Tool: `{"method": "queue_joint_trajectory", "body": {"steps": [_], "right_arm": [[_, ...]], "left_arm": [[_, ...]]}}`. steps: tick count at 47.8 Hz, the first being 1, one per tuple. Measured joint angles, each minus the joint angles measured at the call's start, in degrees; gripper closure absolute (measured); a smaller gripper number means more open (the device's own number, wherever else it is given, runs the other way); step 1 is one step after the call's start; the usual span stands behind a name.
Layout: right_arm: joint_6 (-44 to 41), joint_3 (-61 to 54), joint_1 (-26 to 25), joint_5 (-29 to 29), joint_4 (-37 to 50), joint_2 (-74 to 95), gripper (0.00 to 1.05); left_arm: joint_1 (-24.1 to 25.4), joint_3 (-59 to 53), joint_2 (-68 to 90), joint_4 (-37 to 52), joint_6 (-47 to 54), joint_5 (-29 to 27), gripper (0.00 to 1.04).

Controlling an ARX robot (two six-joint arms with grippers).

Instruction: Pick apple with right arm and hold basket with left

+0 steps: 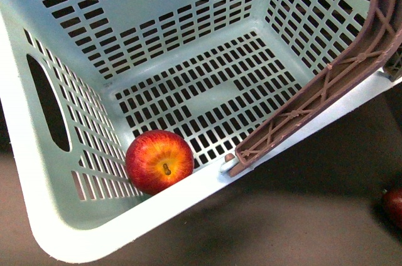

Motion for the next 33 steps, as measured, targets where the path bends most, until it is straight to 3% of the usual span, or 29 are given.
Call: {"method": "queue_joint_trajectory", "body": {"steps": [24,29,33], "right_arm": [[0.0,0.0,0.0,0.0,-10.4,-10.4,1.03],[0.0,0.0,0.0,-0.1,-18.5,-16.5,1.03],[0.0,0.0,0.0,-0.1,-19.8,-19.4,1.03]], "left_arm": [[0.0,0.0,0.0,0.0,0.0,0.0,0.88],[0.0,0.0,0.0,0.0,0.0,0.1,0.88],[0.0,0.0,0.0,0.0,0.0,0.0,0.88]]}}
